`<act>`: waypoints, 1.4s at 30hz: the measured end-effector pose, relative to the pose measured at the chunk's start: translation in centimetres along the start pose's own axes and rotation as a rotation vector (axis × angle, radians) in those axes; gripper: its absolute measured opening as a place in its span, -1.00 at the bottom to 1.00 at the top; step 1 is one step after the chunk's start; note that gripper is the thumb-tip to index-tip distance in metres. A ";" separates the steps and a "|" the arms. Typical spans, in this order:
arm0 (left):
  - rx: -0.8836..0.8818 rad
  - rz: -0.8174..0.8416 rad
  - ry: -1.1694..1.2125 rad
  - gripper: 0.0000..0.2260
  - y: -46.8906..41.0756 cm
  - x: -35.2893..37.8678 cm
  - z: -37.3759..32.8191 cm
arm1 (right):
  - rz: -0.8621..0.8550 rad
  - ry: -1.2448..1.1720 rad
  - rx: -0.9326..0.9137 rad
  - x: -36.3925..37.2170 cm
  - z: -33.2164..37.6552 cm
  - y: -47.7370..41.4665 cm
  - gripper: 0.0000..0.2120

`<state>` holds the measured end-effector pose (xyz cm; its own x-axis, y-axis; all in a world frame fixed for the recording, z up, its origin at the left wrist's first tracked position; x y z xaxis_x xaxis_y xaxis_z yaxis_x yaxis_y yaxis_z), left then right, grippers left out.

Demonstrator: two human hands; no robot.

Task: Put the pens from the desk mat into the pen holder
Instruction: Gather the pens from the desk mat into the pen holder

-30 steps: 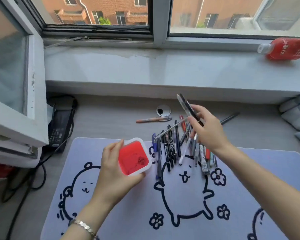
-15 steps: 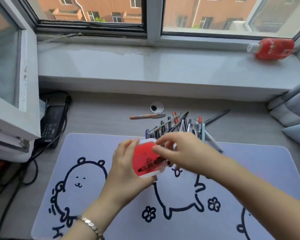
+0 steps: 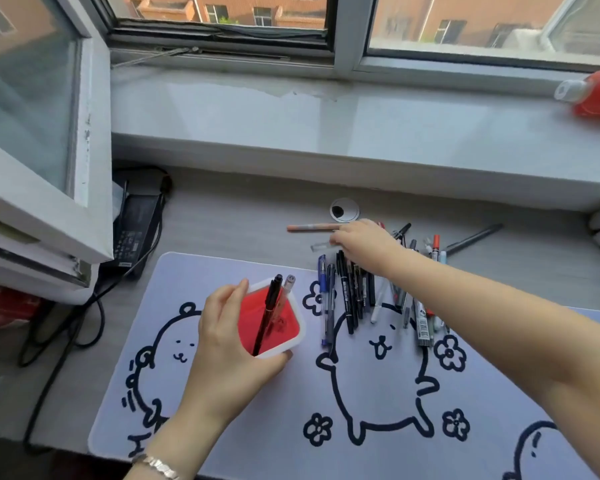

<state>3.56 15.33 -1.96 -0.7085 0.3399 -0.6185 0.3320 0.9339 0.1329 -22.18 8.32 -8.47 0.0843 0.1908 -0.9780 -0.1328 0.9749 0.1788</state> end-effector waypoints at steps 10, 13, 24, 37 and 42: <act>0.040 0.066 0.038 -0.14 -0.6 0.9 -0.4 | 0.268 -0.013 0.126 -0.8 -2.9 3.9 -0.69; 0.058 0.074 0.029 -0.14 -0.6 0.9 -0.8 | 0.178 0.069 0.052 1.1 -2.9 4.0 -0.68; 0.073 0.097 0.014 -0.14 0.1 1.5 -1.8 | -0.566 -1.540 0.245 -10.0 2.0 10.0 -0.94; 0.193 0.153 0.017 -0.11 0.4 4.6 -5.2 | -0.449 -1.743 0.442 -8.8 7.2 16.1 -0.57; 0.200 0.172 -0.023 -0.12 0.7 5.1 -5.4 | -0.461 -2.084 0.427 -9.7 6.1 15.5 -0.40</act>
<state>-3.18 18.28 -0.80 -0.6174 0.4871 -0.6177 0.5644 0.8213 0.0835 -19.06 22.32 4.42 0.7322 -0.4713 0.4916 0.3478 0.8794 0.3251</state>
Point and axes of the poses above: each hand's wrist, its own y-axis away from the middle knuckle, its own x-axis out of the palm, z = x × y, the point moved 2 cm from there along -y, towards the middle knuckle, and after that the axes turned 2 degrees about x, right-handed, at the moved point
